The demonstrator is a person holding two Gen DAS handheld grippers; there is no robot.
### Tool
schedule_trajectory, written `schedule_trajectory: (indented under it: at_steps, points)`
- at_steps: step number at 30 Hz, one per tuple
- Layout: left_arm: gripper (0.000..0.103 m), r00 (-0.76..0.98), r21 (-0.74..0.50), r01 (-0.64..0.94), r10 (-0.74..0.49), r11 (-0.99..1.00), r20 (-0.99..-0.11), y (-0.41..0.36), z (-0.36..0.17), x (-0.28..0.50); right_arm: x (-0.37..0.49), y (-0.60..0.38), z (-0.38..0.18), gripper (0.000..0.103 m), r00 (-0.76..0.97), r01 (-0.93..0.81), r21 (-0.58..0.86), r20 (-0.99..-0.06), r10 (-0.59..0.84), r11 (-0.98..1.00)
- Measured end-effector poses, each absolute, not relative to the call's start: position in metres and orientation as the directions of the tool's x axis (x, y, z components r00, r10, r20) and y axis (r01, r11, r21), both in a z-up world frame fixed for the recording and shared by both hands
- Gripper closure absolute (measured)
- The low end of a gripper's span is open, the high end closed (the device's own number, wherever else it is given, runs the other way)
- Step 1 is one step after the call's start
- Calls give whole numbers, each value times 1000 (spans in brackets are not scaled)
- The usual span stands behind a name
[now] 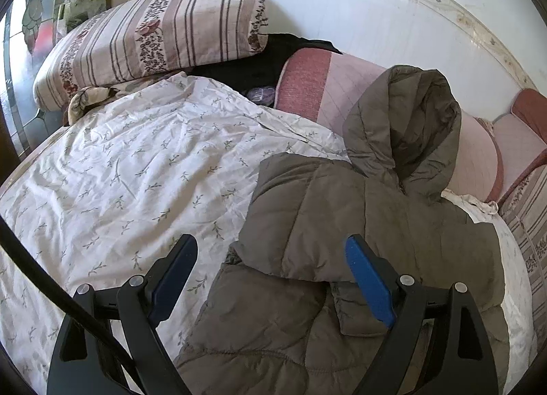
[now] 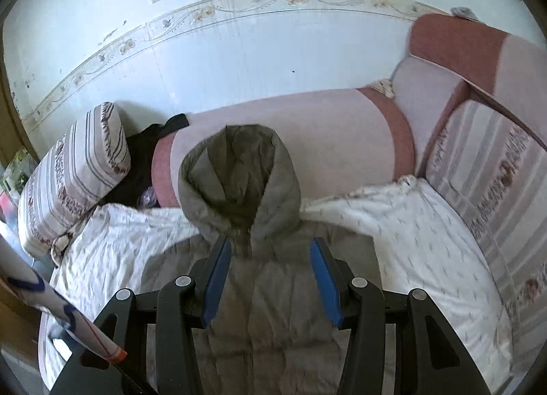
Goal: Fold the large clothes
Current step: 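Move the right gripper to the jacket hood and grasp it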
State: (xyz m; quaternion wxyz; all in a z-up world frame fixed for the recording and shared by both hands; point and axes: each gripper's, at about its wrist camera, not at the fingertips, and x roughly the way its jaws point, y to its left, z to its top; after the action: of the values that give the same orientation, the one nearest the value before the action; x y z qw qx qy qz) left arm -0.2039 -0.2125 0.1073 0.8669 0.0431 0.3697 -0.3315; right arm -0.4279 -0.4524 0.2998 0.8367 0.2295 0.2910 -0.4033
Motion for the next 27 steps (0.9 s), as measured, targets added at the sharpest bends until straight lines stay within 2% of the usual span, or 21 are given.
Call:
schedule_trajectory:
  at_steps: [7, 17, 27]
  points:
    - [15, 493, -150, 649, -562, 746, -664, -227, 101, -207, -367, -525, 288, 51, 506, 813, 179, -687, -522, 553]
    - [15, 508, -137, 679, -596, 721, -622, -242, 99, -214, -291, -613, 260, 51, 466, 815, 106, -704, -536, 570]
    - [15, 492, -103, 690, -569, 716, -659, -261, 78, -213, -234, -682, 217, 52, 434, 811, 50, -719, -542, 583]
